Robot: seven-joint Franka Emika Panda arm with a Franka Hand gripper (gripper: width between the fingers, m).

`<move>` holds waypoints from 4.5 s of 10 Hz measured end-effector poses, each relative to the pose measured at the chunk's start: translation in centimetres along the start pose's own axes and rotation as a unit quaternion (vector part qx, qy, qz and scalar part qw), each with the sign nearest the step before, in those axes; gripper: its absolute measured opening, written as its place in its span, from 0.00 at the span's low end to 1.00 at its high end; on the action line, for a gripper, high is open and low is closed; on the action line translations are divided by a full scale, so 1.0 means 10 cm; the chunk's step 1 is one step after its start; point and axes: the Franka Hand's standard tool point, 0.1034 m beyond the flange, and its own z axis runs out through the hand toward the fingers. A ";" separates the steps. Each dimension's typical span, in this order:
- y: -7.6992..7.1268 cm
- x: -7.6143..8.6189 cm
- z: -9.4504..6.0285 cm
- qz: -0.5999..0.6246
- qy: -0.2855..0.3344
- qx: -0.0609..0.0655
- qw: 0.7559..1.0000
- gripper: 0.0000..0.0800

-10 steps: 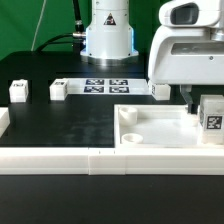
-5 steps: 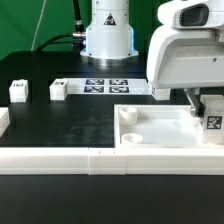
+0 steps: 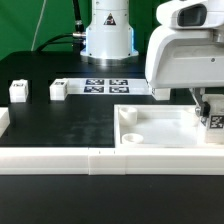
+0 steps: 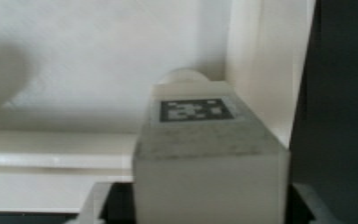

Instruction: Assemble one leg

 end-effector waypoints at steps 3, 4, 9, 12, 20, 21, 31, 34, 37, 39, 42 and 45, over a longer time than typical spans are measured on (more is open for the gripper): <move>0.03 0.01 0.01 0.103 0.007 0.003 0.995 0.36; 0.04 0.00 0.01 0.178 0.014 0.005 0.984 0.36; 0.13 -0.02 0.01 0.442 0.003 0.028 0.897 0.37; 0.15 -0.06 0.01 0.580 0.003 0.037 0.813 0.37; 0.14 -0.07 0.02 0.744 -0.013 0.039 0.667 0.37; 0.14 -0.08 0.02 0.729 -0.012 0.039 0.683 0.47; 0.04 -0.11 0.03 0.368 0.004 0.023 0.930 0.81; 0.06 -0.09 0.02 0.220 -0.005 0.008 0.975 0.81; 0.09 -0.06 0.02 0.093 -0.002 0.005 0.996 0.81; 0.09 -0.06 0.02 0.082 -0.002 0.005 0.997 0.69; 0.09 -0.06 0.02 0.083 -0.002 0.005 0.997 0.36; 0.10 -0.07 0.02 0.137 -0.002 0.009 0.991 0.36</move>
Offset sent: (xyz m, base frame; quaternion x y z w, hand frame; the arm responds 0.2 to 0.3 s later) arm -0.0107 -0.0071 0.0000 0.0084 0.0292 0.3229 0.9460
